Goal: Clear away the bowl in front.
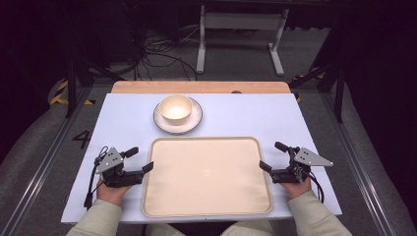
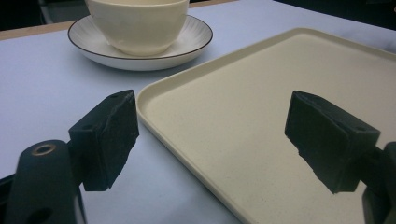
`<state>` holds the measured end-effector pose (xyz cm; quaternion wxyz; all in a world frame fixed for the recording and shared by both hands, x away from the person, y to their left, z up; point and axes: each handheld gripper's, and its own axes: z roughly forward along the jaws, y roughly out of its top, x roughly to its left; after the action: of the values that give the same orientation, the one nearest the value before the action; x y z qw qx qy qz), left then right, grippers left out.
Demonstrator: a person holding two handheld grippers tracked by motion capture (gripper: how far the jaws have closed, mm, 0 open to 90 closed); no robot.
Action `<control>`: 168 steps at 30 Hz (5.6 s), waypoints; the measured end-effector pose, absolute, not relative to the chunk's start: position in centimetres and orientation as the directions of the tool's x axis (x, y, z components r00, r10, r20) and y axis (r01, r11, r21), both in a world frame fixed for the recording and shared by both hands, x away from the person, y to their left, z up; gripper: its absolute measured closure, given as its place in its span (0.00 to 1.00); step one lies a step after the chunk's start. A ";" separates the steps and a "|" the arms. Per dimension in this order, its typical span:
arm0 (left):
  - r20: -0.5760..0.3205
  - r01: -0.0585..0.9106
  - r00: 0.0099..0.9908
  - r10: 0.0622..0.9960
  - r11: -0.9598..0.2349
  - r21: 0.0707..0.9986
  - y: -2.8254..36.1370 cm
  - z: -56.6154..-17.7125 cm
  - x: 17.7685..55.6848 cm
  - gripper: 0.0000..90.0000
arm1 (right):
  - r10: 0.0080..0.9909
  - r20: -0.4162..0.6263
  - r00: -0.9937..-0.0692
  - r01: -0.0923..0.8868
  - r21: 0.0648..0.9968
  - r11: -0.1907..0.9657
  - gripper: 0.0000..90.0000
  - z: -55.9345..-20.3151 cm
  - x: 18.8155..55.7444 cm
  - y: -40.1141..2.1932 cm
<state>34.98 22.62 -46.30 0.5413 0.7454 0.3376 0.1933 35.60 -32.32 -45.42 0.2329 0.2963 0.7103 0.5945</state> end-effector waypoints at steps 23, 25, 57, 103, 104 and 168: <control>-0.065 0.287 0.691 0.720 -0.191 0.939 21.3 -42.8 35.6 0.21 | 0.700 0.025 -0.713 0.146 0.983 0.114 0.03 -45.5 35.7 -32.2; -0.074 0.289 0.682 0.727 -0.176 0.941 21.4 -42.2 35.6 0.21 | 0.700 0.026 -0.714 0.147 0.983 0.113 0.03 -45.5 35.7 -32.3; -0.107 0.269 0.673 0.732 -0.107 0.957 20.3 -37.3 39.1 0.21 | 0.706 0.040 -0.707 0.154 0.983 0.098 0.00 -45.6 35.9 -32.1; -0.114 0.368 0.582 0.805 -0.136 0.920 17.7 -36.0 49.0 0.19 | 0.702 0.042 -0.711 0.155 0.983 0.097 0.00 -45.6 35.9 -32.2; -0.115 0.368 0.581 0.806 -0.134 0.920 17.6 -36.1 49.1 0.19 | 0.702 0.042 -0.711 0.154 0.983 0.097 0.00 -45.6 35.9 -32.2; -0.316 0.829 0.301 0.900 -0.083 0.553 16.3 -41.7 57.6 0.73 | 0.716 0.072 -0.695 0.160 0.986 0.056 0.01 -45.7 35.9 -32.5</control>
<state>57.64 16.30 -41.75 0.3342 0.7339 0.5890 0.0531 35.87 -32.46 -45.71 0.2280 0.3171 0.6901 0.6093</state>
